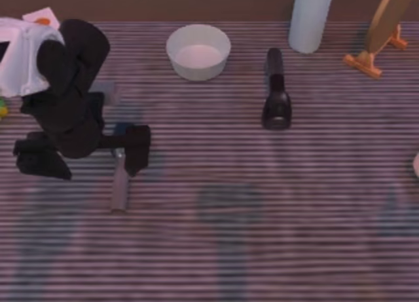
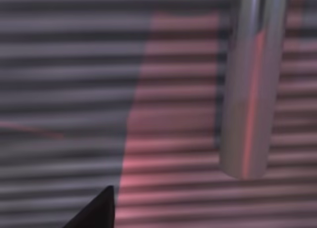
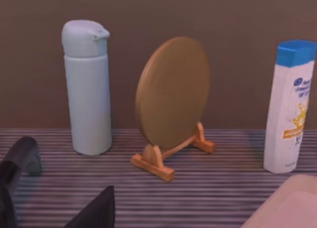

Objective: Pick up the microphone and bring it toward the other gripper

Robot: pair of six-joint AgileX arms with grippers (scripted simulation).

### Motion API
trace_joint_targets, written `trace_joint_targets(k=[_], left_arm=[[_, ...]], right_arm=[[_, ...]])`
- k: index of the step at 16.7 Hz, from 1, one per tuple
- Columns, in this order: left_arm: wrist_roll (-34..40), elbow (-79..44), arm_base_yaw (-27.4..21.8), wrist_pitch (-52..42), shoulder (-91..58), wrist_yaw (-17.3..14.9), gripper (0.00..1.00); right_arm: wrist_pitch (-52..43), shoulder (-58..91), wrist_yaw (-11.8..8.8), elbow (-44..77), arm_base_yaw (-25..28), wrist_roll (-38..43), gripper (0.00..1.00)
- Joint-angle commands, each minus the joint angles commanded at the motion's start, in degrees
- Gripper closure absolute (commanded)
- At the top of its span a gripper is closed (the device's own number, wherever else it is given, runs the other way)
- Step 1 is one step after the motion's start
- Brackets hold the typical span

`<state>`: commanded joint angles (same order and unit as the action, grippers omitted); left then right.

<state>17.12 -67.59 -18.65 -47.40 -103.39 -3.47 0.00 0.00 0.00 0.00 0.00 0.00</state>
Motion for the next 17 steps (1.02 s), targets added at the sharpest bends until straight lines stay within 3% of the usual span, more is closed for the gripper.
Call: trace_joint_targets(k=[8,13,17], left_arm=[[0.72,5.90,-1.01,18.08,-11.83,0.01,0.00],[0.81,6.50,-1.13,19.75,-13.18,0.01,0.00],[0.81,6.50,-1.13,19.75,-13.18,0.01,0.30]], right_arm=[[0.00,0.00,0.00,0.00,0.00,0.00,0.00],[0.00,0.00,0.00,0.00,0.00,0.00,0.00],[0.00,0.00,0.00,0.00,0.00,0.00,0.00]])
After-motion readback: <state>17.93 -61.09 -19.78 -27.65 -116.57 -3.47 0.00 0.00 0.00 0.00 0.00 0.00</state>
